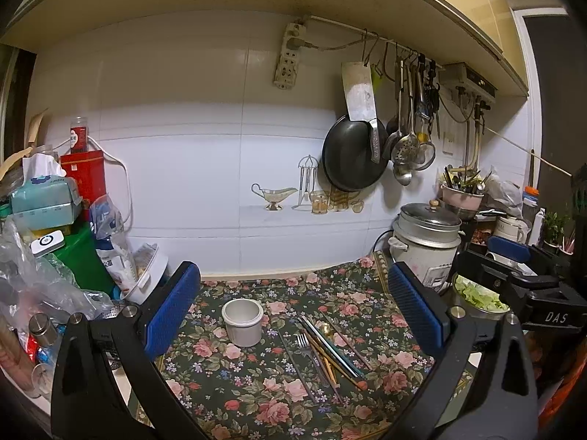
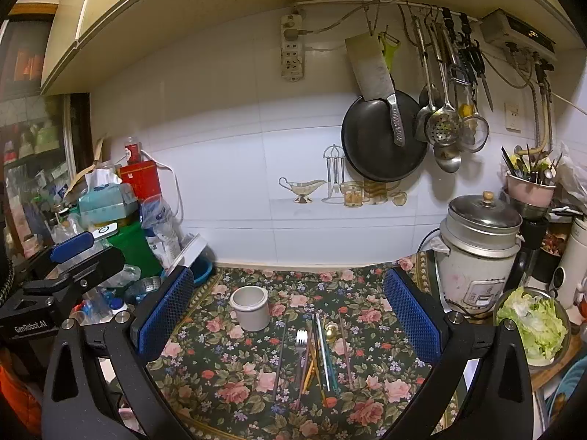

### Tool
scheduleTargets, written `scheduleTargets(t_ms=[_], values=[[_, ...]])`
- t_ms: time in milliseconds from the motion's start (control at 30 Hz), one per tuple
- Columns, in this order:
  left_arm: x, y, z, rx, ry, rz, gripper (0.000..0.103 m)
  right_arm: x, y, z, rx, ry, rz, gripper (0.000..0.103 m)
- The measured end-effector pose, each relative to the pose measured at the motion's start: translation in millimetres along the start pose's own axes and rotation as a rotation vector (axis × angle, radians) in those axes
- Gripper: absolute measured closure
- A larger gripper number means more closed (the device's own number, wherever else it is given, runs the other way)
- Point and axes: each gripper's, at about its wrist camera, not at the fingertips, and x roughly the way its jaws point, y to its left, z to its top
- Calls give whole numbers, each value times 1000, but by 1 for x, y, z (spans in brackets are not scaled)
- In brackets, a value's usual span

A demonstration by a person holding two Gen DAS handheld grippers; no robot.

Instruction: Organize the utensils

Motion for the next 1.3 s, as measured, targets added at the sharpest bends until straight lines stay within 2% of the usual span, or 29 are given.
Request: scheduleTargets(t_ms=[1300], values=[[3, -3, 3, 11, -8, -11, 0, 6, 0, 4, -3, -4, 5, 0]])
